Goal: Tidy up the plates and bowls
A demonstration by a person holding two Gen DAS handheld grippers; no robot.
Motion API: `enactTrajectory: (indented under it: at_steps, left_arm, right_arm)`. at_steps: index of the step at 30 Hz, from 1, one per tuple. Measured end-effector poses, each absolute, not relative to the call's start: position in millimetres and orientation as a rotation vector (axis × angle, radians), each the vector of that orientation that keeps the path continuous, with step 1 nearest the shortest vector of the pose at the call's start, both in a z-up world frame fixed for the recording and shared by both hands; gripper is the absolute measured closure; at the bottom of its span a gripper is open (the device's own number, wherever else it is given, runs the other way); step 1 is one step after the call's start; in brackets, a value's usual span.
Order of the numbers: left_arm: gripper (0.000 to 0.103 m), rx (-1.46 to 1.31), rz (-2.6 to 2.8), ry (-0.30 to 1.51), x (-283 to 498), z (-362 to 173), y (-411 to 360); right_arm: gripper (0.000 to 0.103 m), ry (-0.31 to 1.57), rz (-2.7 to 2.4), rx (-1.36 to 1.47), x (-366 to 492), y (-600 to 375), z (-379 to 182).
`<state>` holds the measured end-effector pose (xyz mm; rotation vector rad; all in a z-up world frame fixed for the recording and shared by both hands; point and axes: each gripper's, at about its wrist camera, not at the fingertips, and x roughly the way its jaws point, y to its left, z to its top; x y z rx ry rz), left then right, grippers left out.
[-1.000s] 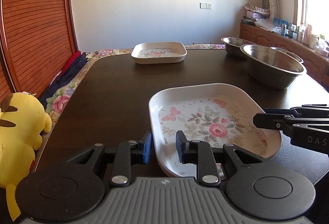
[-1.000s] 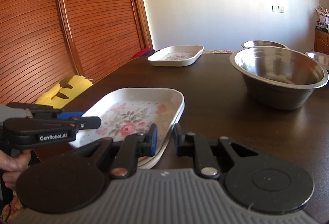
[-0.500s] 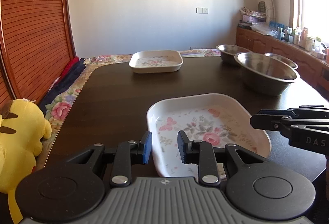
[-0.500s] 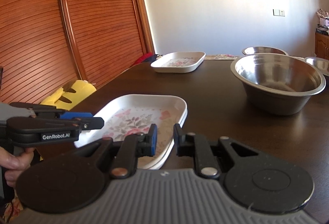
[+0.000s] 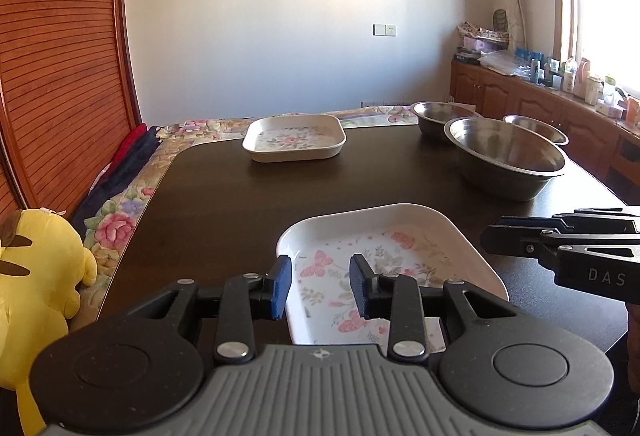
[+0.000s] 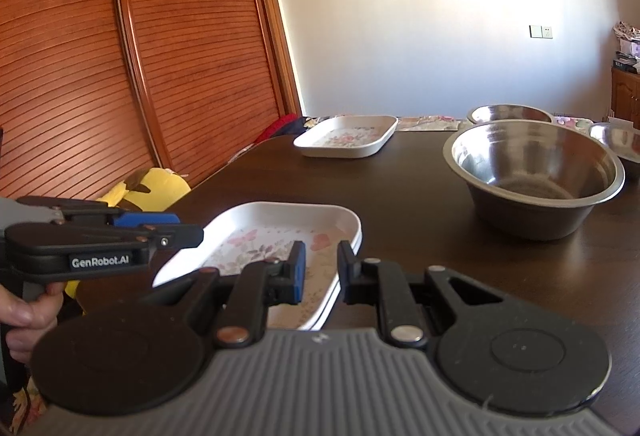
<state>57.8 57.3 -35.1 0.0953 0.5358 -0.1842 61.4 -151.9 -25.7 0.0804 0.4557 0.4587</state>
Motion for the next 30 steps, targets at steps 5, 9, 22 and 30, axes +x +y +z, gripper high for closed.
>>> enactTrajectory:
  at_steps: [5,9,22,30]
  left_arm:
    - [0.068,0.112,-0.185,0.53,66.5,-28.2,56.3]
    - [0.067,0.102,-0.183,0.525,80.1,-23.2,61.4]
    - [0.063,0.086,-0.171,0.533,149.5,-11.1,88.5]
    - [0.063,0.096,-0.173,0.549,194.4,-13.0,106.7]
  right_arm:
    - [0.084,0.451,0.463,0.081,62.1,-152.4,-23.1]
    - [0.084,0.443,0.463,0.071,67.2,-153.7,-15.0]
    - [0.063,0.464,0.486,-0.005,123.0,-146.8,20.5]
    - [0.057,0.52,0.537,-0.053,175.7,-128.6,36.4]
